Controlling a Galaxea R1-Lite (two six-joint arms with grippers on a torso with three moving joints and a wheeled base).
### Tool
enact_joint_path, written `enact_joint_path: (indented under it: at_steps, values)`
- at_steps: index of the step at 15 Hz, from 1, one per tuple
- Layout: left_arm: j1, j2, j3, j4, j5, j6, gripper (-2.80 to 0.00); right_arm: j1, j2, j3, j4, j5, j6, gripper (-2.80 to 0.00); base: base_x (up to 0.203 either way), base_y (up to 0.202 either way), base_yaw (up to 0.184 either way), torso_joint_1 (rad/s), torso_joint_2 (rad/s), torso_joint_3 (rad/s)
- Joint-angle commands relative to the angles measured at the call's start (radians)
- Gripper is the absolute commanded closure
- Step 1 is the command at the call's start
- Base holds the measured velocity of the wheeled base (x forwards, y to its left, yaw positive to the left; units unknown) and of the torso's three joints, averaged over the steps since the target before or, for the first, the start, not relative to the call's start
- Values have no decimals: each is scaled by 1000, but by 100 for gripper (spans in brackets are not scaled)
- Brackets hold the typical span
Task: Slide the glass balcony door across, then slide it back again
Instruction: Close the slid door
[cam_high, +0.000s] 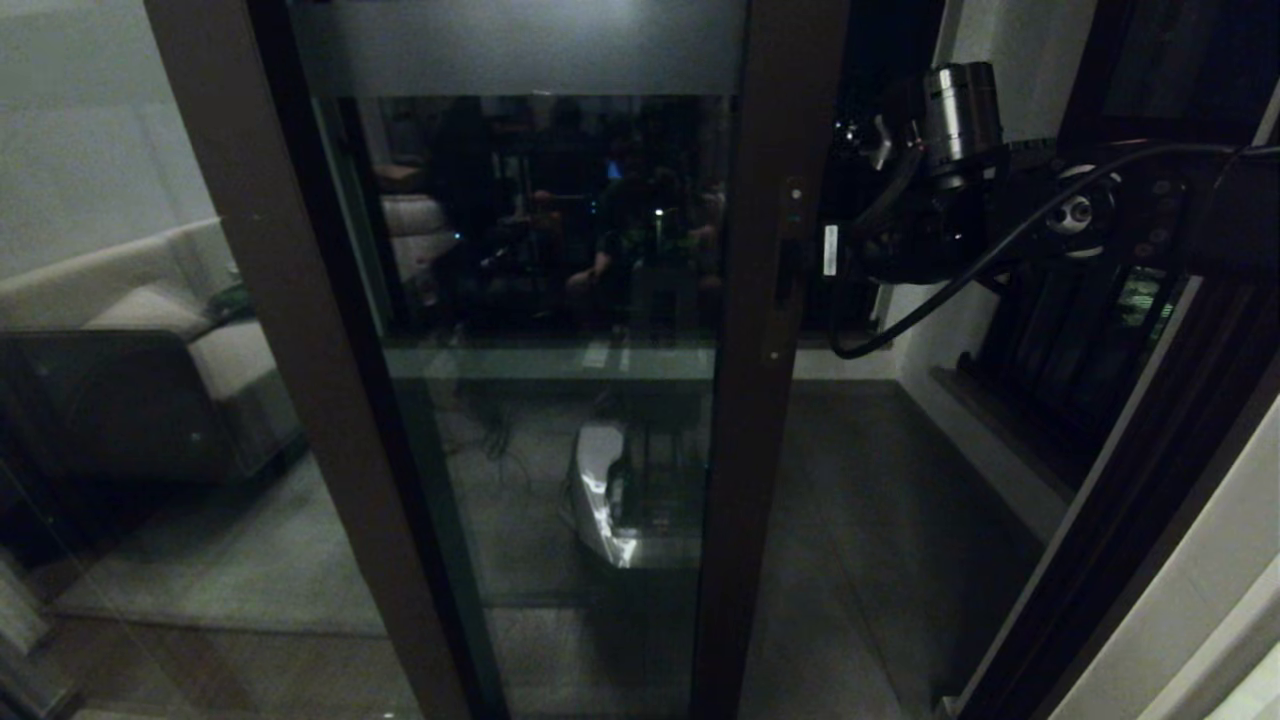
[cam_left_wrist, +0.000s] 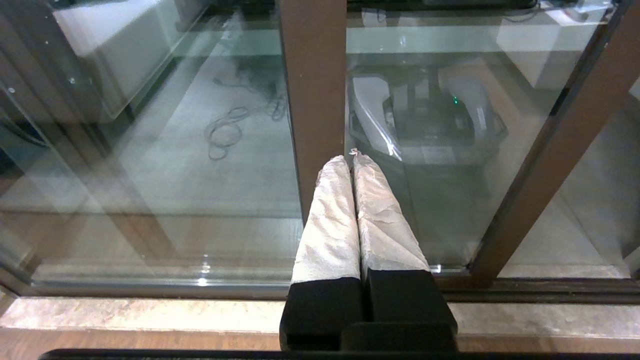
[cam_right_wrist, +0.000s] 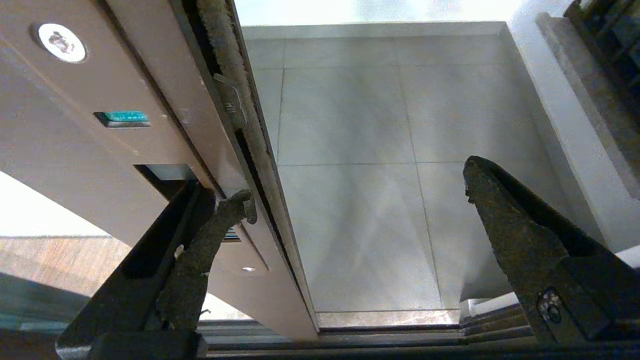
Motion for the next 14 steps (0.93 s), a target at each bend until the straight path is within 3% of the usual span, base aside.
enact_joint_path:
  at_steps: [1,14]
  values:
    - [0,1,0,0,0,1,0,-2,-27,33,7,3,0,-280,0,0,0,0,0,0]
    - [0,1,0,2,0,1,0,-75,-41,63,7,4,-3,-280,0,0,0,0,0,0]
